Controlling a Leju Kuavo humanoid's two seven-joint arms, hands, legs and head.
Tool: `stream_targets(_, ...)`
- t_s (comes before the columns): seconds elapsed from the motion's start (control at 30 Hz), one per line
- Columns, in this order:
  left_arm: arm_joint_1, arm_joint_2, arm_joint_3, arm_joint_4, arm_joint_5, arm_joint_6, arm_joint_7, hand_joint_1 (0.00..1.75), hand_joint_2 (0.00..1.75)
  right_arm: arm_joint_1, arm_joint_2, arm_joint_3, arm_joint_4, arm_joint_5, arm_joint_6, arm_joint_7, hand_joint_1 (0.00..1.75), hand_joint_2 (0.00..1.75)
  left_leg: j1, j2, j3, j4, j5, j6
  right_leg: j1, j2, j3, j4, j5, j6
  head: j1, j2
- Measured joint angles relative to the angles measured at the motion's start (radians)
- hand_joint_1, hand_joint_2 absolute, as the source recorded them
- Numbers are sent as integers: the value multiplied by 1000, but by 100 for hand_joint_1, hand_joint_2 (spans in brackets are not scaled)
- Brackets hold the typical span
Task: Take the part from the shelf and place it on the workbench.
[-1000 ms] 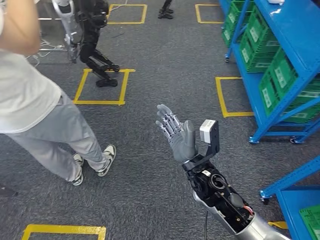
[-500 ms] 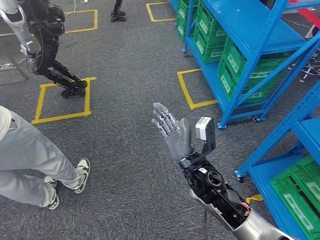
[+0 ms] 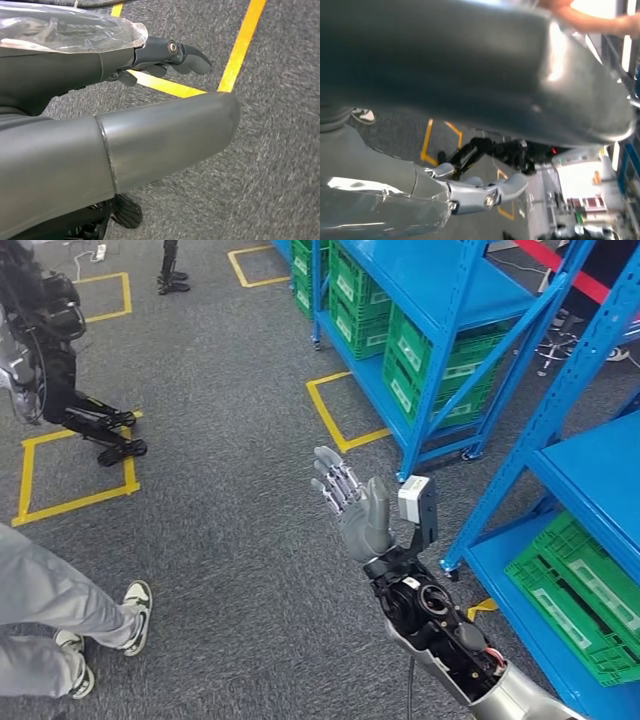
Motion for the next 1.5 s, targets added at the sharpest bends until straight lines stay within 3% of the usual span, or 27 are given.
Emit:
stream_targets(0.07, -1, 0, 0, 0, 0, 0, 0, 0, 0, 1, 0, 0, 0, 0, 0, 0, 0, 0, 4, 6, 3, 5, -7, -11, 1, 27, 0, -2, 5, -14, -6, 0)
stream_targets(0.13, -3, -1, 0, 0, 0, 0, 0, 0, 0, -1, 0, 0, 0, 0, 0, -1, 0, 0, 11, -36, -18, 61, -46, -20, -1, 50, 2, -6, 9, -25, -9, 0)
stream_targets(0.2, -1, -2, 0, 0, 0, 0, 1, 0, 0, -3, 0, 0, 0, 0, 0, -1, 0, 0, 13, -82, -85, 199, -113, -21, 0, 71, 1, -7, 11, -33, -13, 0)
stream_targets(0.23, 1, -1, 0, 0, 0, 0, 1, 0, 0, -2, 0, 1, 1, 0, 0, 0, 0, 0, 12, -89, -123, 271, -138, -20, 1, 84, 0, -7, 11, -36, -14, 0)
stream_targets(0.27, 4, -1, 0, 0, 0, 0, 2, 0, 0, -1, 0, 1, 1, 0, 0, 0, 0, 0, 12, -91, -150, 315, -145, -19, 3, 98, -1, -7, 12, -37, -15, 0)
stream_targets(0.3, 6, 0, 0, 0, 0, 0, 2, 0, 0, -1, 0, 2, 2, 0, 0, 0, 0, 0, 11, -92, -158, 319, -132, -16, 4, 112, -1, -7, 12, -38, -15, 0)
stream_targets(0.37, 7, 0, 0, 0, 0, 0, 2, 0, 0, -2, 0, 2, 3, 0, 0, 0, 0, 0, 11, -105, -117, 214, -61, -6, 5, 140, 1, -6, 13, -38, -16, 0)
stream_targets(0.43, 5, 2, 0, 0, 0, 0, 2, 0, 0, -4, 0, 2, 3, -1, 0, 0, 0, 0, 11, -143, -56, 73, -3, 3, 7, 164, -1, -4, 13, -33, -16, 0)
stream_targets(0.5, 4, 4, 0, 0, 0, 0, 2, 0, 0, -6, 0, 2, 3, -3, 1, 0, 0, 0, 8, -161, -31, 16, 8, 7, 5, 186, -6, -3, 15, -24, -16, 0)
stream_targets(0.53, 3, 4, 0, 0, 0, 0, 2, 0, 0, -6, 0, 2, 3, -4, 1, 0, 0, 0, 7, -152, -29, 13, 9, 8, 2, 196, -9, -5, 17, -17, -16, 0)
stream_targets(0.57, 1, 3, 0, 0, 0, 1, 2, 0, 0, -6, 0, 2, 3, -5, 1, 1, 0, 0, 8, -141, -27, 8, 11, 12, 1, 196, -13, -3, 16, -12, -16, 0)
stream_targets(0.63, -2, 1, 0, 0, 0, 1, 2, 0, 0, -8, 0, 2, 3, -6, 1, 1, 0, 0, 11, -119, -21, -1, 15, 22, 3, 156, -37, 41, -13, -3, -10, 0)
stream_targets(0.7, 0, 1, 0, 0, -1, 2, 2, 0, 0, -8, 0, 2, 3, -8, 1, 2, 0, 0, 10, -96, -18, -4, 15, 27, 4, 99, -94, 165, -77, 3, -2, 0)
stream_targets(0.73, 2, 1, 0, 0, -1, 2, 2, 0, 0, -7, 0, 3, 3, -9, 1, 3, 0, 0, 8, -83, -17, -4, 14, 29, 1, 87, -128, 237, -106, 7, 1, 0)
stream_targets(0.8, 5, 1, 0, 0, -2, 3, 2, 0, 0, -4, 0, 5, 3, -9, 0, 4, 0, 0, 8, -59, -16, -3, 10, 28, -7, 76, -159, 302, -116, 15, 3, 0)
stream_targets(0.83, 5, 0, 0, 0, -2, 3, 2, 0, 0, -3, 0, 6, 3, -9, 0, 4, 0, 0, 8, -48, -14, -3, 8, 26, -11, 71, -145, 274, -92, 18, 4, 0)
stream_targets(0.9, 5, 0, 0, 0, -3, 3, 2, 0, 0, -4, 0, 7, 3, -10, 0, 5, 0, 0, 9, -28, -7, 0, 1, 18, -15, 35, -74, 137, -28, 23, 6, 0)
stream_targets(0.97, 5, 1, 0, 0, -3, 3, 2, 0, 0, -7, 0, 7, 3, -10, 0, 5, 0, 0, 5, -10, -2, 5, -7, 6, -9, -1, -18, 32, 0, 15, 9, 0)
stream_targets(1.0, 5, 2, 0, 0, -4, 3, 2, 0, 0, -7, 0, 8, 3, -10, 0, 6, 0, 0, 2, 1, -1, 6, -10, 1, -5, -6, -9, 13, -1, 9, 7, 0)
stream_targets(1.07, 3, 1, 0, 0, -4, 3, 2, 0, 0, -7, 0, 8, 3, -11, -1, 7, 0, 0, 2, 21, 2, 7, -14, -8, -1, 18, -9, 10, 2, -8, 0, 0)
stream_targets(1.1, 1, 0, 0, 0, -5, 3, 2, 0, 0, -7, 0, 8, 2, -11, -1, 7, 0, 0, 5, 12, 2, 16, -23, -13, -1, 31, -9, 8, 4, -14, -4, 0)
stream_targets(1.17, -3, -1, 0, 0, -6, 3, 1, 0, 0, -7, 0, 8, 2, -11, -2, 7, 0, 0, 12, -38, -27, 87, -68, -20, -4, 53, -8, 6, 7, -26, -8, 0)
stream_targets(1.23, 0, -1, 0, 0, -6, 3, 1, 0, 0, -6, 0, 8, 2, -12, -2, 7, 0, 0, 12, -82, -101, 235, -133, -20, -2, 77, -10, 6, 8, -34, -12, 0)
stream_targets(1.3, 5, 0, 0, 0, -6, 3, 1, 0, 0, -3, 0, 9, 3, -12, -3, 8, 0, 0, 11, -92, -159, 329, -150, -15, 1, 106, -11, 6, 10, -37, -14, 0)
stream_targets(1.37, 5, -1, 0, 0, -6, 3, 1, 0, 0, -2, 0, 9, 3, -12, -3, 8, 0, 0, 10, -99, -139, 263, -93, -5, 3, 135, -10, 6, 11, -38, -15, 0)
stream_targets(1.43, 2, 1, 0, 0, -7, 3, 1, 0, 0, -3, 0, 9, 3, -12, -3, 8, 0, 0, 7, -137, -74, 113, -22, 8, 5, 160, -10, 7, 12, -35, -16, 0)
stream_targets(1.5, -1, 4, 0, 0, -7, 3, 1, 0, 0, -2, 0, 9, 3, -12, -3, 7, 0, 0, 4, -164, -37, 30, 3, 14, 4, 182, -15, 7, 15, -27, -16, 0)
